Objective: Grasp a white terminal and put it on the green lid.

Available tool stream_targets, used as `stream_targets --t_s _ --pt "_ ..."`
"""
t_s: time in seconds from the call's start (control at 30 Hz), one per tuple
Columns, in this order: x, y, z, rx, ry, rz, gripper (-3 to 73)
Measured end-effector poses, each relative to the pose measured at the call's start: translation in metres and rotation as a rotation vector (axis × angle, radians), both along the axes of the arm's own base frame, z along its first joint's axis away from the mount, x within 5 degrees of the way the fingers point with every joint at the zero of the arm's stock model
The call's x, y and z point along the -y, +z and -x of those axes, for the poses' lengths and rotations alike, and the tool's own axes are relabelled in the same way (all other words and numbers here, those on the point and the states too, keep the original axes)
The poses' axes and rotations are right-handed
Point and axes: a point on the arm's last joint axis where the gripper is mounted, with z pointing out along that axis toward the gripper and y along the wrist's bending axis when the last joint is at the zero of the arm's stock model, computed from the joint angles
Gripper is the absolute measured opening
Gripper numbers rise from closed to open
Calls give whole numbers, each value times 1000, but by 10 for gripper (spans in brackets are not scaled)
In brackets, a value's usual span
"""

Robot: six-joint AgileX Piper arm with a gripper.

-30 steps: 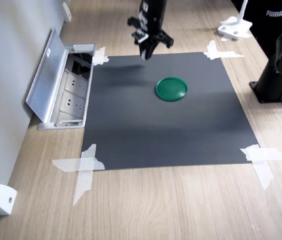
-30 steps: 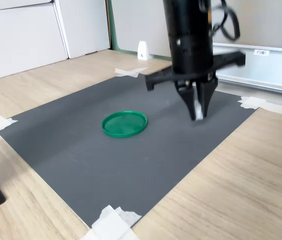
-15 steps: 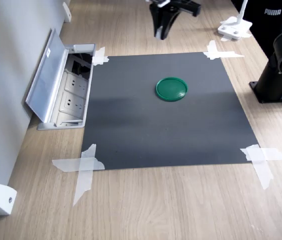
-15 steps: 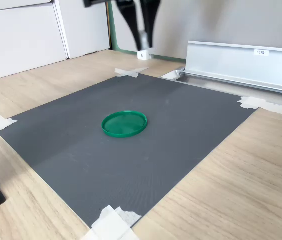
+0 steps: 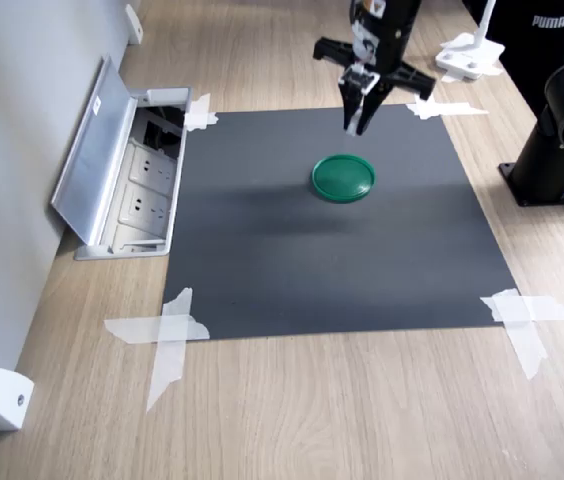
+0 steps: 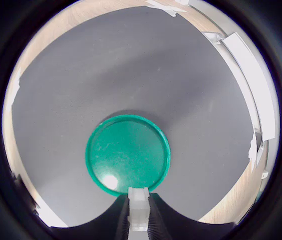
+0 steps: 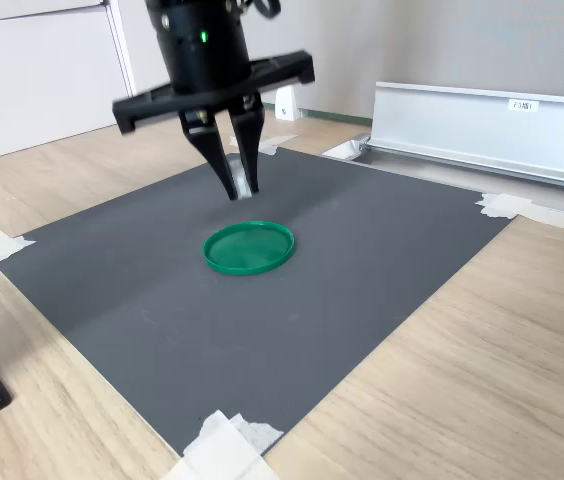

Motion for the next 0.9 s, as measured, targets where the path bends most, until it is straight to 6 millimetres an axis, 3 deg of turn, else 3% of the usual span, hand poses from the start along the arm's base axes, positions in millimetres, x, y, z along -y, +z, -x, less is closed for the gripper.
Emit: stream_targets --t_s 0.27,0.63,0.77,0.9 --pt "0 -30 -3 -32 7 -12 88" --pt "0 -46 -11 -51 42 -25 101" --pt "0 -49 -13 -58 46 -25 178" --pt "0 -50 -15 -46 43 -25 329"
